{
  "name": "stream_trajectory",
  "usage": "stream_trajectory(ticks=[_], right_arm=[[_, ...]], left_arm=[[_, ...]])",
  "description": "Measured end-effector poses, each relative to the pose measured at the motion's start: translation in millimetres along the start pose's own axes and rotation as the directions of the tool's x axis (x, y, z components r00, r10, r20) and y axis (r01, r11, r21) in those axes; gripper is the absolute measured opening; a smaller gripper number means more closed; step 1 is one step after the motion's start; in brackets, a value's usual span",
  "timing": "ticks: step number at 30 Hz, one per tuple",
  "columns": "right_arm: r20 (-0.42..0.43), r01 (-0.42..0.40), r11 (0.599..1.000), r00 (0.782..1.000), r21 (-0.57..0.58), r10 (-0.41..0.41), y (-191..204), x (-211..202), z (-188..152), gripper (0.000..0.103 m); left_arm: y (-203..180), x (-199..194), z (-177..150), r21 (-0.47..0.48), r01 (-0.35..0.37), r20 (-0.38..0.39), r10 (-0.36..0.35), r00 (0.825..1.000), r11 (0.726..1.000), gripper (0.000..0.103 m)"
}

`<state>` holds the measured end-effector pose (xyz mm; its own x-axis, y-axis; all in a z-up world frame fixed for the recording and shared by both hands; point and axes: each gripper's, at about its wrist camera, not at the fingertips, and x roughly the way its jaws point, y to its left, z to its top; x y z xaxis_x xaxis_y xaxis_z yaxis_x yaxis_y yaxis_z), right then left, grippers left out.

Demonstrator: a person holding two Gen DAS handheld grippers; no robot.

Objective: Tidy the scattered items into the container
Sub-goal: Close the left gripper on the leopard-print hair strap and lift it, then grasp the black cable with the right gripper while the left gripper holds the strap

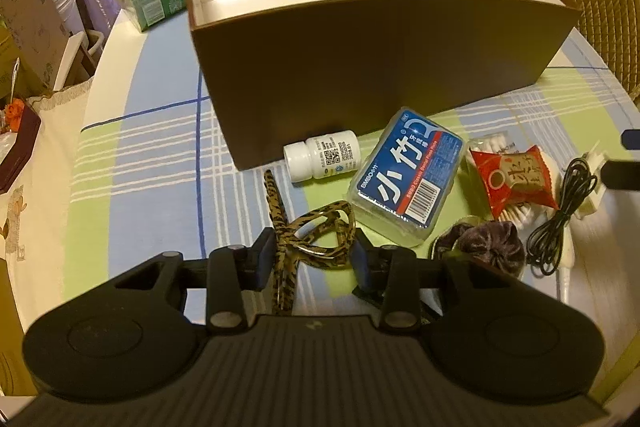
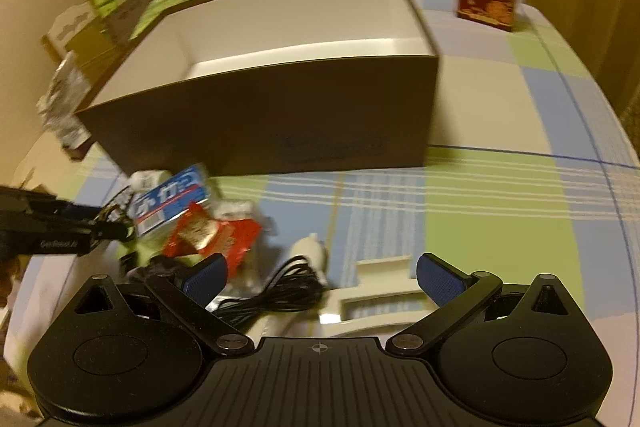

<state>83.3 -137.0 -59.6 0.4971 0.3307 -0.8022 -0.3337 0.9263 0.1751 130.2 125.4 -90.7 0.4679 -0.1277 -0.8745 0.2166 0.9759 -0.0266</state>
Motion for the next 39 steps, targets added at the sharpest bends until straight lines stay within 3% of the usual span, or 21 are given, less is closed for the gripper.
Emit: stream_trajectory(ticks=[6, 11, 13, 23, 25, 29, 39], right_arm=[[0.004, -0.080, 0.993, 0.997, -0.082, 0.081, 13.1, 3.9, -0.3, 0.103], [0.012, -0.094, 0.991, 0.995, -0.098, 0.095, 9.7, 8.9, -3.8, 0.103], [-0.003, -0.115, 0.988, 0.993, -0.104, 0.115, 6.6, 12.4, -5.6, 0.072], [-0.062, -0.176, 0.966, 0.984, -0.189, 0.167, -5.9, 29.0, -14.5, 0.071], [-0.074, -0.211, 0.955, 0.977, -0.206, 0.200, -9.3, 31.6, -13.9, 0.055], [-0.094, -0.273, 0.928, 0.962, -0.252, 0.257, -14.2, 30.9, -10.6, 0.038], [-0.080, -0.375, 0.888, 0.927, -0.267, 0.368, -19.6, 2.0, -9.6, 0.020]], left_arm=[[1.2, -11.2, -3.9, -0.011, -0.004, 0.011, 0.004, 1.000, 1.000, 0.033], [0.3, -15.8, -7.6, -0.028, -0.009, 0.014, 0.010, 1.000, 1.000, 0.033], [0.1, -17.0, -8.6, -0.033, -0.013, 0.014, 0.013, 1.000, 0.999, 0.033], [-4.8, -26.4, -14.5, -0.064, -0.041, 0.020, 0.042, 0.999, 0.997, 0.033], [-5.6, -29.4, -16.8, -0.074, -0.049, 0.022, 0.051, 0.998, 0.996, 0.033], [-7.7, -36.7, -23.3, -0.103, -0.072, 0.023, 0.075, 0.997, 0.992, 0.033], [-22.2, -59.2, -48.5, -0.189, -0.127, 0.024, 0.134, 0.991, 0.974, 0.033]])
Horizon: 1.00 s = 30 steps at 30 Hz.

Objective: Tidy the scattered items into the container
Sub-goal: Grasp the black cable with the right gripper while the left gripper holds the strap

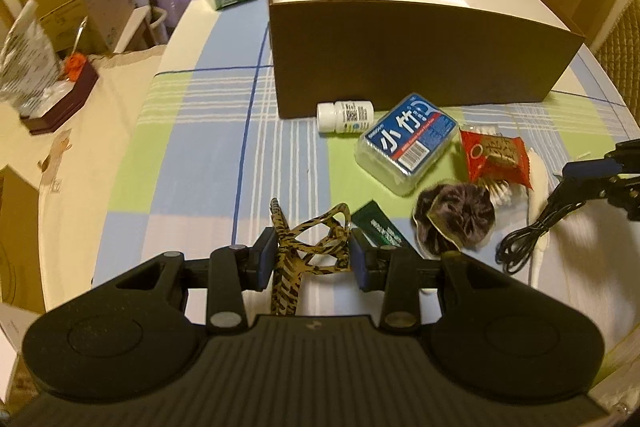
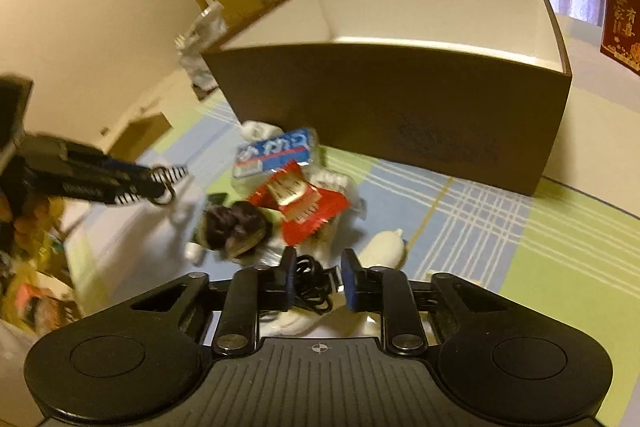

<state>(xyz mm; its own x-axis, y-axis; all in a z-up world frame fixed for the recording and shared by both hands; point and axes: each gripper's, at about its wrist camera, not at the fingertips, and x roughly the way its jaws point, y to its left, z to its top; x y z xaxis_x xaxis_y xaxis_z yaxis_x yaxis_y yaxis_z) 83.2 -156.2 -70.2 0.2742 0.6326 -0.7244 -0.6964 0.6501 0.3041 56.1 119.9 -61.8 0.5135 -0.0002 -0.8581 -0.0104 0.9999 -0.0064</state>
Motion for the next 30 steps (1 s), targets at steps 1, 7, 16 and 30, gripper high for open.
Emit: stream_trajectory(ticks=[1, 7, 16, 30], right_arm=[[-0.001, -0.003, 1.000, 1.000, -0.019, 0.003, 2.8, -2.4, -0.4, 0.003], [-0.088, -0.049, 0.985, 0.995, -0.167, 0.035, 16.8, -12.6, -17.2, 0.004], [-0.105, -0.057, 0.967, 0.994, -0.250, 0.031, 26.6, -14.0, -22.6, 0.056], [-0.217, -0.071, 0.896, 0.976, -0.438, -0.029, 42.4, 27.5, -35.5, 0.047]], left_arm=[[-1.8, -2.3, -2.6, -0.007, -0.005, 0.001, 0.005, 1.000, 1.000, 0.033], [-14.1, -14.6, -19.4, -0.047, -0.026, 0.007, 0.027, 1.000, 0.999, 0.033], [-28.7, -28.7, -41.1, -0.100, -0.054, 0.004, 0.054, 0.999, 0.994, 0.033], [-27.5, -39.6, -58.6, -0.155, -0.075, -0.001, 0.076, 0.997, 0.985, 0.033]])
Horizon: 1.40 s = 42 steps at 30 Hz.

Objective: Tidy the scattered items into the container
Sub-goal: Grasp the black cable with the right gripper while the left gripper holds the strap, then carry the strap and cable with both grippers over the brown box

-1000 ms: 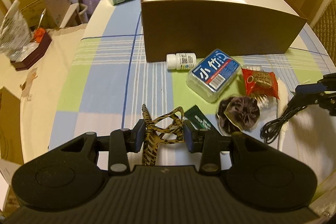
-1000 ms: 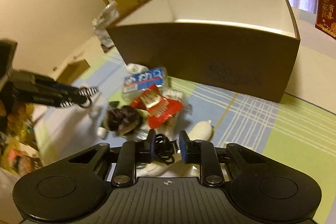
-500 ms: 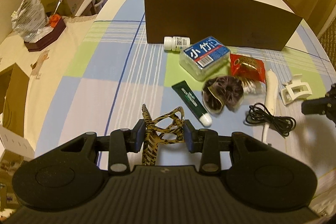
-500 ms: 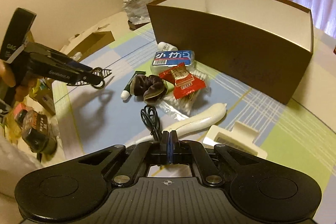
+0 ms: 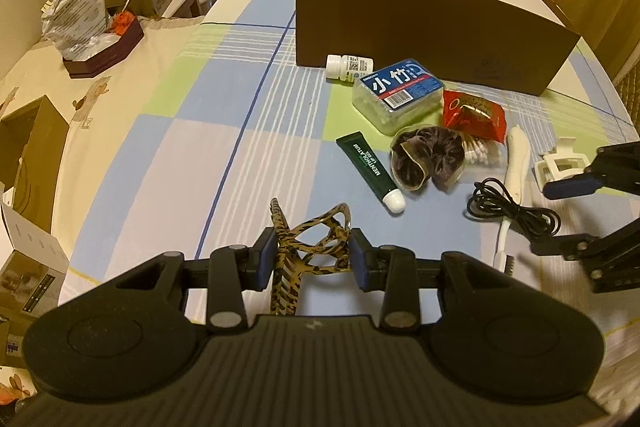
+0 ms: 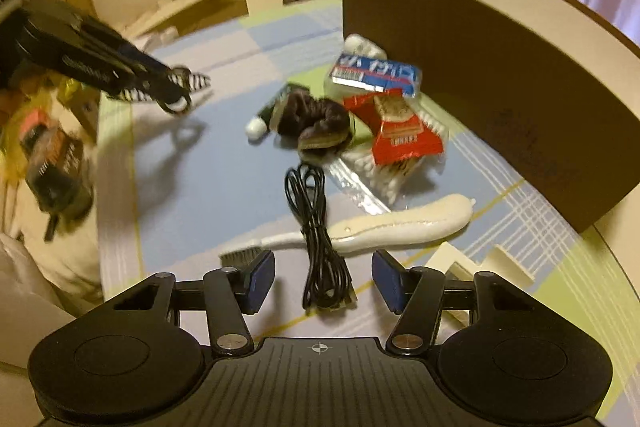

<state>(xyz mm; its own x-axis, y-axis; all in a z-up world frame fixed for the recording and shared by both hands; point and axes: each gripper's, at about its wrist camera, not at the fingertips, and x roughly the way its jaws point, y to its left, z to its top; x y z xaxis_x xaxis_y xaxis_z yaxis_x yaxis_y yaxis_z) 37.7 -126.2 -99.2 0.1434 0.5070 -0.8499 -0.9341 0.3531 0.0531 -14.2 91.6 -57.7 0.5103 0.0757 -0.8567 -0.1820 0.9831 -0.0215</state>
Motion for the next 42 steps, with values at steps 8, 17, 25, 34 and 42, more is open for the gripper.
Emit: stream_trajectory(ticks=[8, 17, 25, 34, 42], right_arm=[[-0.028, 0.014, 1.000, 1.000, -0.007, -0.014, -1.3, 12.7, -0.6, 0.029], [0.026, -0.029, 0.997, 0.999, 0.070, 0.028, -6.3, -9.7, -2.0, 0.026], [0.013, -0.026, 0.998, 1.000, 0.059, 0.026, -13.6, -18.4, -8.9, 0.025], [0.031, 0.000, 0.997, 1.000, -0.084, 0.003, -2.6, -22.0, -23.3, 0.077], [0.003, -0.028, 0.979, 1.000, -0.201, 0.029, 7.1, 2.7, -14.4, 0.042]], left_arm=[[-3.8, 0.7, -6.2, -0.006, 0.004, -0.008, -0.004, 1.000, 1.000, 0.033], [-12.6, -5.0, -8.8, -0.010, 0.001, 0.005, -0.001, 1.000, 1.000, 0.033], [-26.5, -3.4, -14.2, -0.021, -0.006, 0.003, 0.006, 1.000, 1.000, 0.033], [-35.9, 4.5, -38.0, -0.100, -0.031, -0.024, 0.029, 0.999, 0.995, 0.033], [-40.8, 4.3, -40.8, -0.138, -0.054, 0.000, 0.055, 0.998, 0.989, 0.033]])
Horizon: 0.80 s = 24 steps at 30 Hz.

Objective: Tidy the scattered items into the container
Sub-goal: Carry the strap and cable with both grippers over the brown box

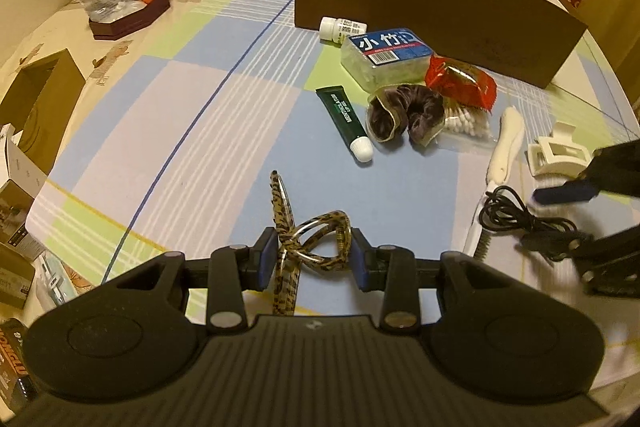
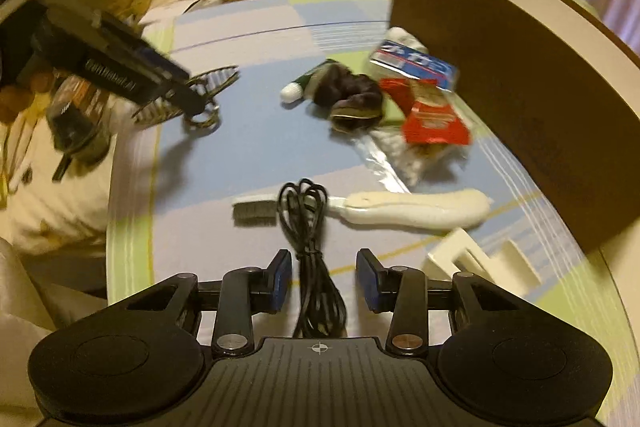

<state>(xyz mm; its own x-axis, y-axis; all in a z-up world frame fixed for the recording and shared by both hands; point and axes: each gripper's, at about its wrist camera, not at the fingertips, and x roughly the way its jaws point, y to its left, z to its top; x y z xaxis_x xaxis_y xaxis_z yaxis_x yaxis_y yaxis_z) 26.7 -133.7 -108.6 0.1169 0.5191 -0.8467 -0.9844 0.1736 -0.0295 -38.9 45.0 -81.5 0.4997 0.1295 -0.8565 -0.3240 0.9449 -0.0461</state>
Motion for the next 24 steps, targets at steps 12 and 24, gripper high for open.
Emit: stream_trajectory(ticks=[12, 24], right_arm=[[0.021, -0.028, 0.994, 0.999, 0.110, 0.026, -4.4, -10.5, -13.4, 0.018], [0.124, -0.015, 0.949, 0.992, 0.315, -0.025, -35.5, -53.9, -14.6, 0.018]], left_arm=[[-6.7, 13.9, -4.7, -0.007, -0.019, 0.002, 0.019, 1.000, 1.000, 0.036], [-24.1, -19.2, 15.9, 0.077, 0.009, 0.061, -0.013, 0.998, 0.997, 0.036]])
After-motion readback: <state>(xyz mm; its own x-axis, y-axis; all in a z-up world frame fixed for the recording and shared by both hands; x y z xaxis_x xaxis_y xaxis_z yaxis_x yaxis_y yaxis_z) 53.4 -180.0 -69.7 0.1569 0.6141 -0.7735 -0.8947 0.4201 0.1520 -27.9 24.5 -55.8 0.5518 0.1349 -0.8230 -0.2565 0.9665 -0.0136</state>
